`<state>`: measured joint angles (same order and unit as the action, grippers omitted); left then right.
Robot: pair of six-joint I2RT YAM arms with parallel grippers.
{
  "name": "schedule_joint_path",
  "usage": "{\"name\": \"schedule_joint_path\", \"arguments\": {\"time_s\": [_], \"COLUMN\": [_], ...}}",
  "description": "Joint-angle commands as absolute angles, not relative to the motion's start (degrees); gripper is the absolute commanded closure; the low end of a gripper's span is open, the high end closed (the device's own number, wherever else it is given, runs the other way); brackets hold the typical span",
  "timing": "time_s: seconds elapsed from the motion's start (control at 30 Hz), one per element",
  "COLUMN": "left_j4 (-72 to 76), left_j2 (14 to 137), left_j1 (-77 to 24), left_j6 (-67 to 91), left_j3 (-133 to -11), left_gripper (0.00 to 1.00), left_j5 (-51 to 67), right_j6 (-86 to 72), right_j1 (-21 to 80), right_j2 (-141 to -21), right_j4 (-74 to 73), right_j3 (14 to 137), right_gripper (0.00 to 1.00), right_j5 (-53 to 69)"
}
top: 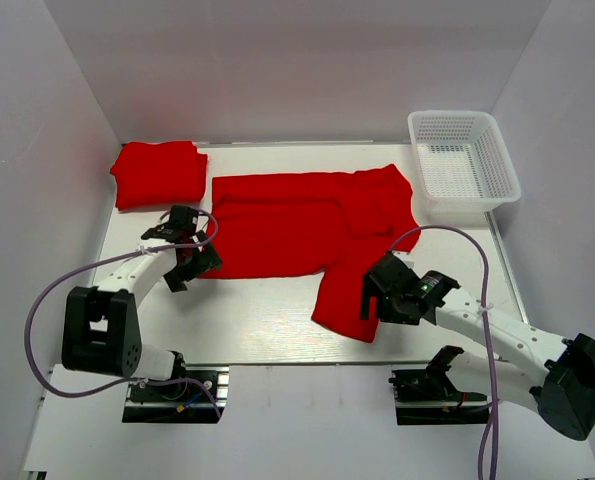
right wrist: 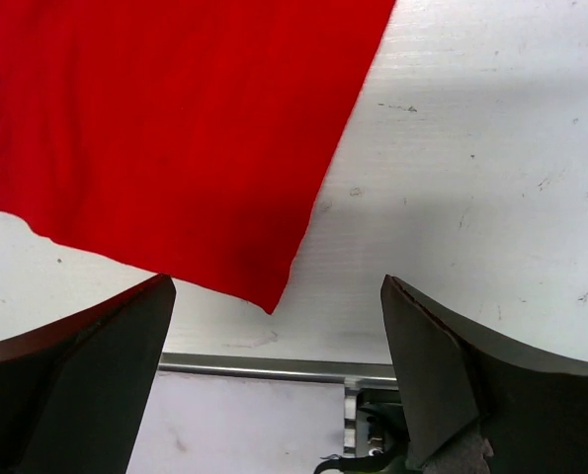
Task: Fold and stack the t-shirts
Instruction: Grap the side of the flattened tshirt closest away from the robot with both arms
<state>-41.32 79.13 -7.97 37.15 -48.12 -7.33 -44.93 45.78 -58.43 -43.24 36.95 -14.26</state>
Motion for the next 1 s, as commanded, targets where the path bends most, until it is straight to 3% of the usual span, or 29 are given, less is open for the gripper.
{"name": "schedule_joint_path", "arguments": {"time_s": [0.0, 0.3, 0.67, 0.97], "left_j4": [-37.62, -32.88, -27.77, -22.68], "left_j2": [80.94, 83.41, 87.1, 89.48], "left_j1": [-7.38, -6.24, -6.85, -8.0], "left_j6": [39.19, 39.73, 36.83, 32.7], "left_j3": [-47.55, -45.71, -43.07, -39.47], "left_gripper": [0.0, 0.0, 0.21, 0.74], "left_j5": [-12.21, -15.03, -12.22, -4.67], "right_j6": [-50.09, -50.18, -50.18, -49.83], "right_j1": [45.7, 45.88, 45.88, 45.88], "right_j2": [-58.53, -60.56, -62.14, -62.14], "right_j4": [-43.15, -44.03, -43.07, -42.54], "right_j3": [37.26, 38.41, 38.41, 38.06], "right_gripper": [0.09, 0.09, 0.09, 0.09], "right_j5": [-16.43, -16.61, -16.61, -16.96]}}
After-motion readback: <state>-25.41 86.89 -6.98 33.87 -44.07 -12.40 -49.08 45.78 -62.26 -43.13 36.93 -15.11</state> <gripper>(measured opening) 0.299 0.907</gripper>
